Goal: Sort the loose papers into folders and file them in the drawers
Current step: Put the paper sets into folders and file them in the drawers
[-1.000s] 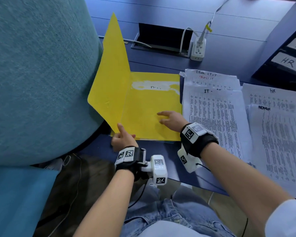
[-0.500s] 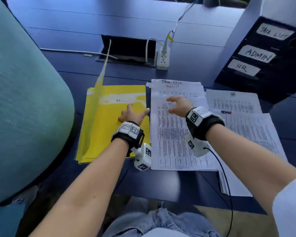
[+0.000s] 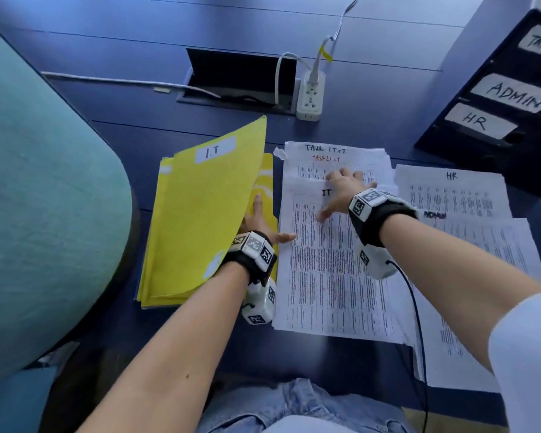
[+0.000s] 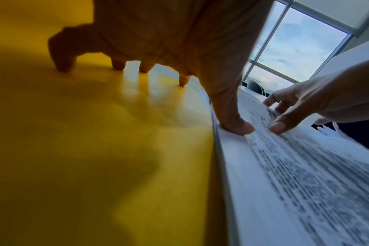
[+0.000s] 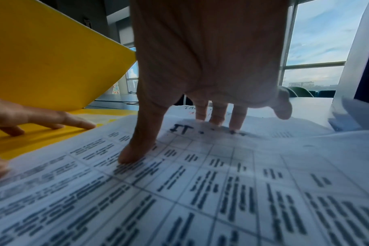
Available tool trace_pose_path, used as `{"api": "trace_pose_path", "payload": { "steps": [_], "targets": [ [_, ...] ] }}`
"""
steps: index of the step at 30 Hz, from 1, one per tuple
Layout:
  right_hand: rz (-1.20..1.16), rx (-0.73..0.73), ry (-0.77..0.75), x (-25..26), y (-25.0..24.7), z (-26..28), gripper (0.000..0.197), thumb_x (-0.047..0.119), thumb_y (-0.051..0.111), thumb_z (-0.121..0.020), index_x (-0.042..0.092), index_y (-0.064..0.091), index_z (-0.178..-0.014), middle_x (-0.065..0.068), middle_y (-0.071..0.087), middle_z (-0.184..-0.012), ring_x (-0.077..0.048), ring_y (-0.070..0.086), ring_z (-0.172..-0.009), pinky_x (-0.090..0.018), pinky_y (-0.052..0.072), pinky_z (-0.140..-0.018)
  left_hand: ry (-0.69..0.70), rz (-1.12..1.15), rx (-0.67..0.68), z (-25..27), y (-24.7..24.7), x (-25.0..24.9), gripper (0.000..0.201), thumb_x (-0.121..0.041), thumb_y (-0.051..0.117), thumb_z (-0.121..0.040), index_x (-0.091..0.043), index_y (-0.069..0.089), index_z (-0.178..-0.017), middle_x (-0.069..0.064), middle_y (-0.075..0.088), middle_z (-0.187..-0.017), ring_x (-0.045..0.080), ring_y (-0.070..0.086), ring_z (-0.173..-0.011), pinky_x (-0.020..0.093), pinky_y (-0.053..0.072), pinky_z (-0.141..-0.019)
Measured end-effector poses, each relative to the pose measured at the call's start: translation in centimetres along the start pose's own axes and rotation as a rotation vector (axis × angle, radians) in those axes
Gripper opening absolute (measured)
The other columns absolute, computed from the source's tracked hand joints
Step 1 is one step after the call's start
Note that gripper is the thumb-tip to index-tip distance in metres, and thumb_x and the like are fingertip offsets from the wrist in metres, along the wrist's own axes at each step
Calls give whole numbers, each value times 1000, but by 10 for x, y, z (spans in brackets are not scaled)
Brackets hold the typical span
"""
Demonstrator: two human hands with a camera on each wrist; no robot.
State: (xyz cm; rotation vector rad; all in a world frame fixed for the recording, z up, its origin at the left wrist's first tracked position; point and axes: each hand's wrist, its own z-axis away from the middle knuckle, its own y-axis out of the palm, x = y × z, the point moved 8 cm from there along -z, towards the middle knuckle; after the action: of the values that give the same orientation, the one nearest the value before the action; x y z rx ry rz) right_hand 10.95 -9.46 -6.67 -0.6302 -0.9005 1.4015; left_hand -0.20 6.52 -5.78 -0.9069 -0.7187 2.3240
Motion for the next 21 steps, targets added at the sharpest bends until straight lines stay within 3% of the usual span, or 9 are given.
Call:
{"api": "trace_pose_path", "payload": {
  "steps": [4, 7, 9, 11, 13, 19, 21],
  "targets": [
    [-51, 31, 26, -2, 0, -3, 97, 45, 85, -53, 21, 36, -133, -10, 29, -137, -33, 18, -133, -60, 22, -107, -10, -16, 10, 1, 0, -1, 108, -38, 73, -73, -27, -3, -149, 15, -1, -155, 38, 8, -142, 47, 17, -111],
    [-10, 35, 20, 1, -2, 0, 73, 45, 83, -58, 15, 50, -115, -8, 32, -126, -31, 24, -125, -56, 29, -105, 0, -3, 20, 2, 1, -3, 108, -36, 74, -74, -26, -3, -149, 16, 3, -155, 38, 12, -141, 47, 19, -110],
    [-79, 59, -15, 4, -3, 2, 53, 35, 81, -65, 10, 56, -105, -7, 45, -118, -27, 38, -120, -49, 38, -100, 11, -3, 24, 2, 1, -2, 109, -37, 74, -73, -27, -3, -149, 16, 3, -155, 38, 10, -141, 48, 18, -110],
    [-193, 74, -65, 11, -9, 5, 43, 19, 76, -73, 7, 55, -110, -10, 59, -117, -27, 53, -111, -37, 45, -92, 15, -6, 36, 2, 2, -1, 109, -39, 74, -73, -28, -4, -149, 17, 2, -155, 38, 8, -142, 49, 17, -110],
    [-211, 50, -117, 19, -21, 11, 51, 10, 71, -78, 9, 51, -125, -10, 57, -124, -27, 54, -113, -33, 42, -91, 16, -29, 48, 2, 2, 1, 109, -41, 73, -73, -28, -4, -149, 17, -2, -155, 39, 5, -142, 50, 15, -111],
    [-103, 5, -223, 36, -47, 29, 48, 13, 61, -88, 7, 48, -134, -10, 51, -136, -25, 46, -125, -30, 34, -102, 20, -27, 74, -4, -1, 5, 102, -53, 71, -70, -35, 7, -148, 13, -16, -154, 45, -9, -140, 59, 10, -110],
    [-128, -14, -266, 42, -55, 34, 46, 15, 60, -90, 9, 49, -134, -8, 50, -137, -24, 45, -126, -32, 34, -104, 56, -72, 98, -11, -1, 2, 92, -58, 69, -71, -35, 20, -145, 14, -4, -156, 43, -1, -141, 58, 7, -111]
  ]
}}
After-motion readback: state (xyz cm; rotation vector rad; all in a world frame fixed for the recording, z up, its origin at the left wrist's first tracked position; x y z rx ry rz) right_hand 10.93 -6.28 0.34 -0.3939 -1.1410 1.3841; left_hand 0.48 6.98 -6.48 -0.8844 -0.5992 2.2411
